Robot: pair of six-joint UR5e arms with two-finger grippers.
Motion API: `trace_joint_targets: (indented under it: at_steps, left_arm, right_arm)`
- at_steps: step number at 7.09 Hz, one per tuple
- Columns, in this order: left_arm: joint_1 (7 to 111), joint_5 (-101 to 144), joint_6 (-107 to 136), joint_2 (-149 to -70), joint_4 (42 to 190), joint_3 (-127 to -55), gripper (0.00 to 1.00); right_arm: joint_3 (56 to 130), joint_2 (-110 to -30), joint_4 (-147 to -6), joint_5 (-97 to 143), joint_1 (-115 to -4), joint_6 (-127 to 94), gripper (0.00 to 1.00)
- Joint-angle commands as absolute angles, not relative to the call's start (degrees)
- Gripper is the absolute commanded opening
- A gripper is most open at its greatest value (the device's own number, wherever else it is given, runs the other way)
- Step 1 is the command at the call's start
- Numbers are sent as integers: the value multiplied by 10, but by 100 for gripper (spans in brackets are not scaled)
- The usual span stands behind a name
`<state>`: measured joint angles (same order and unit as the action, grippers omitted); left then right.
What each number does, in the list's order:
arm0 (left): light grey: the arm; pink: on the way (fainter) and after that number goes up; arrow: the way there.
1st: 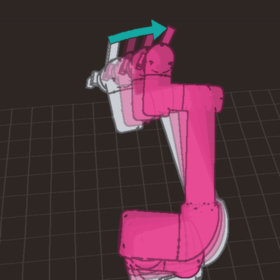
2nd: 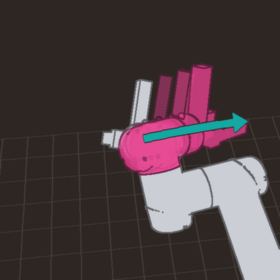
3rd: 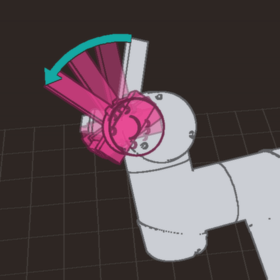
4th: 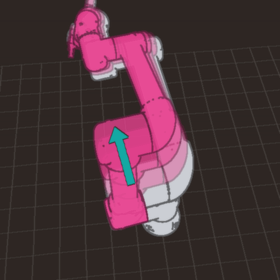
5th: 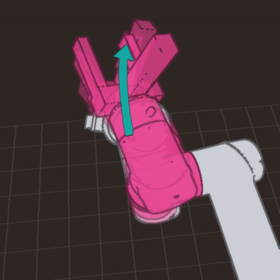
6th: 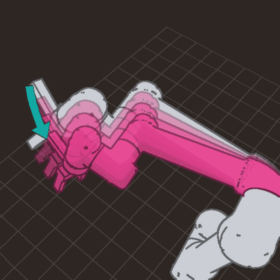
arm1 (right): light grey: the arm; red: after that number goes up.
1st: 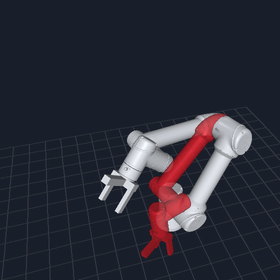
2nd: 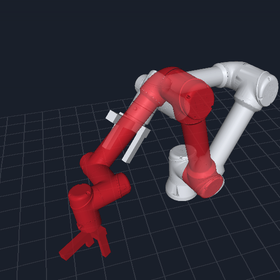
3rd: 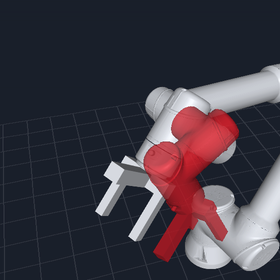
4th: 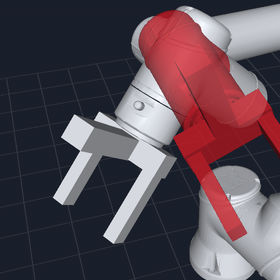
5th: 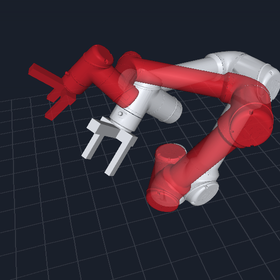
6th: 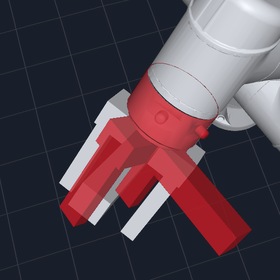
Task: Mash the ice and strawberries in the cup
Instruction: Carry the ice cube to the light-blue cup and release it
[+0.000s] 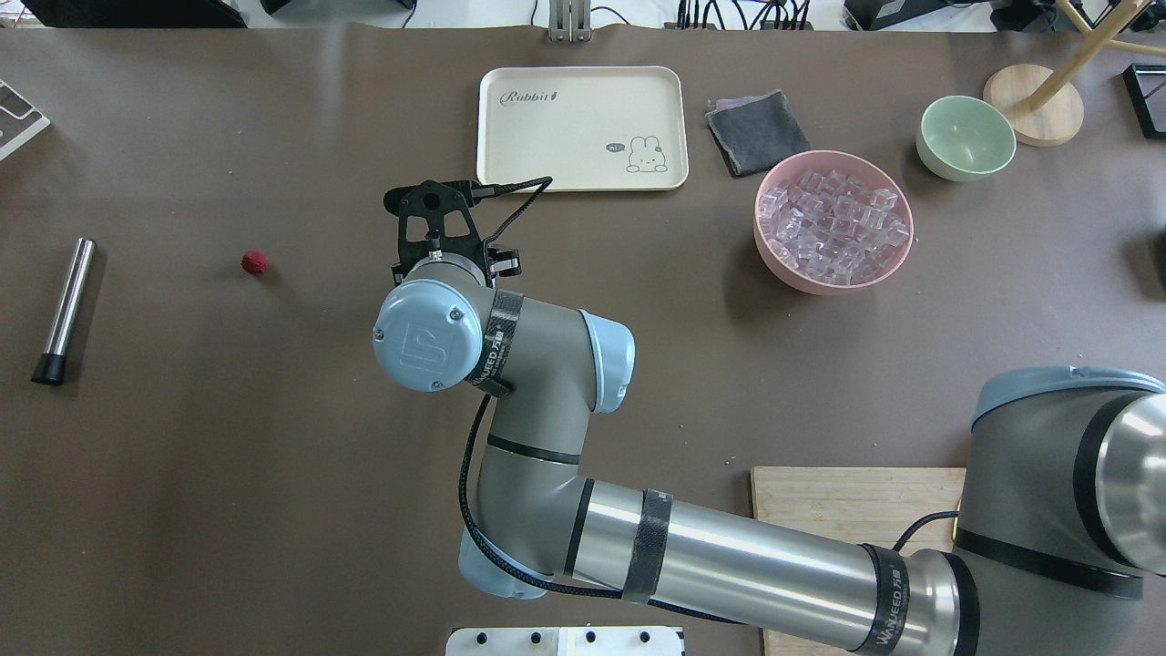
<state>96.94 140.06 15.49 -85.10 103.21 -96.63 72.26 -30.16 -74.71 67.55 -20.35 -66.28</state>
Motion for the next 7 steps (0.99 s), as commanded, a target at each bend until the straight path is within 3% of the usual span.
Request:
trace_joint_targets:
  at_steps: [1,4,5,7]
  left_arm:
    - [969,1400,154,-851,1032,-968,98]
    - [968,1396,159,-857,1028,-973,98]
    - [962,1393,159,-864,1026,-970,98]
    - [924,1392,159,-869,1028,-980,98]
  right_arm:
    - [720,-300,-729,672,-200,-687,98]
    - [757,-331,-729,775,-257,-667,99]
    - [776,-358,-728,876,-306,-556,99]
    - [877,-494,-725,1034,-419,-460,99]
